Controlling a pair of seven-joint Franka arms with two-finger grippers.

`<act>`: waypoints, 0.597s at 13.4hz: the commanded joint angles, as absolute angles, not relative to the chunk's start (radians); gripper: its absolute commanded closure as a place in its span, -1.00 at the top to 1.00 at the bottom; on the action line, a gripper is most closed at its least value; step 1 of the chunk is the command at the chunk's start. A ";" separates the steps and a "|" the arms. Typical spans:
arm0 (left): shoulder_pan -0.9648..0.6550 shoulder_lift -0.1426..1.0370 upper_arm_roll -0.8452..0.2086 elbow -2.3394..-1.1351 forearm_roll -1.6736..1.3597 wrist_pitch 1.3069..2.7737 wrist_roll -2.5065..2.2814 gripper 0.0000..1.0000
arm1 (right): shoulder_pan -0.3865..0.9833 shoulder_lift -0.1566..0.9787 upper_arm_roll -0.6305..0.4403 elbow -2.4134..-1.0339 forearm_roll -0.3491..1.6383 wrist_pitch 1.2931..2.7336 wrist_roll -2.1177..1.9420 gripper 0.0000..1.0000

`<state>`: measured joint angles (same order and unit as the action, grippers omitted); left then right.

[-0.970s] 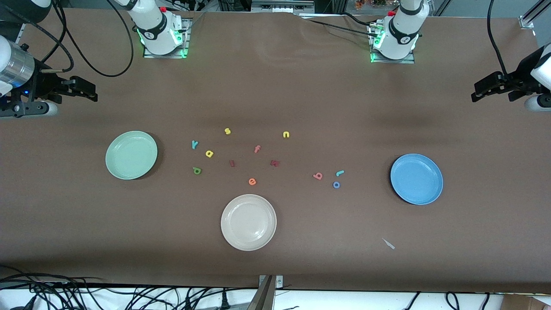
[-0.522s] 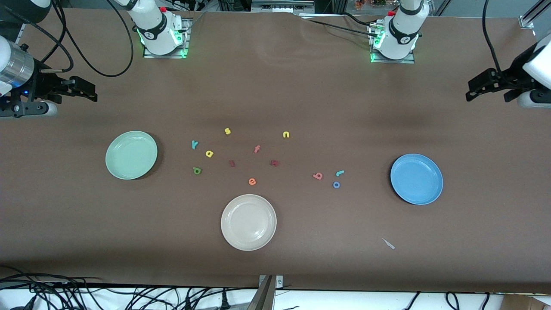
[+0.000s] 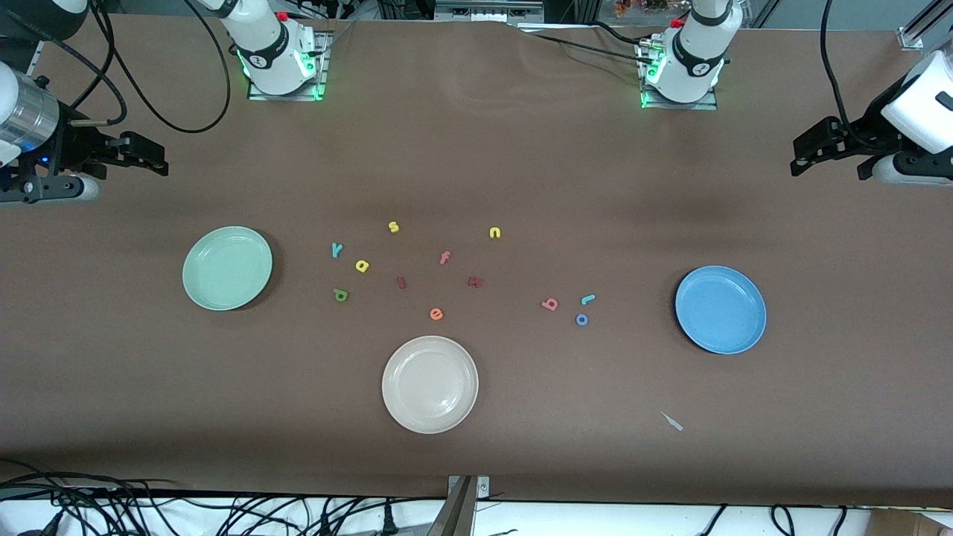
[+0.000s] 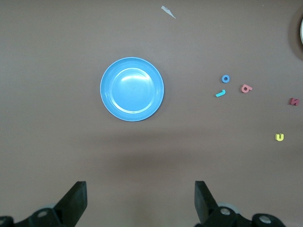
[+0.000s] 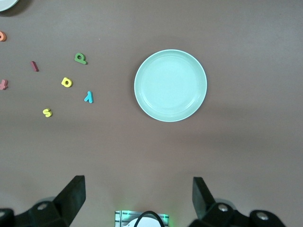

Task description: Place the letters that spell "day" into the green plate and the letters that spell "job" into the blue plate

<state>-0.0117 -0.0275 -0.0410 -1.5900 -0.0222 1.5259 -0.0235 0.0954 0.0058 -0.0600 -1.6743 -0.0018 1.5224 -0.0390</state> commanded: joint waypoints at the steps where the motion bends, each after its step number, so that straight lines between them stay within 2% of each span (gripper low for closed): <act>1: -0.012 -0.012 -0.038 -1.560 -0.038 1.520 -0.028 1.00 | 0.092 0.012 -0.060 -1.657 -0.005 1.509 -0.037 1.00; 8: -0.028 -0.012 -0.040 -1.551 -0.038 1.526 -0.026 1.00 | 0.092 0.012 -0.060 -1.657 -0.005 1.509 -0.037 1.00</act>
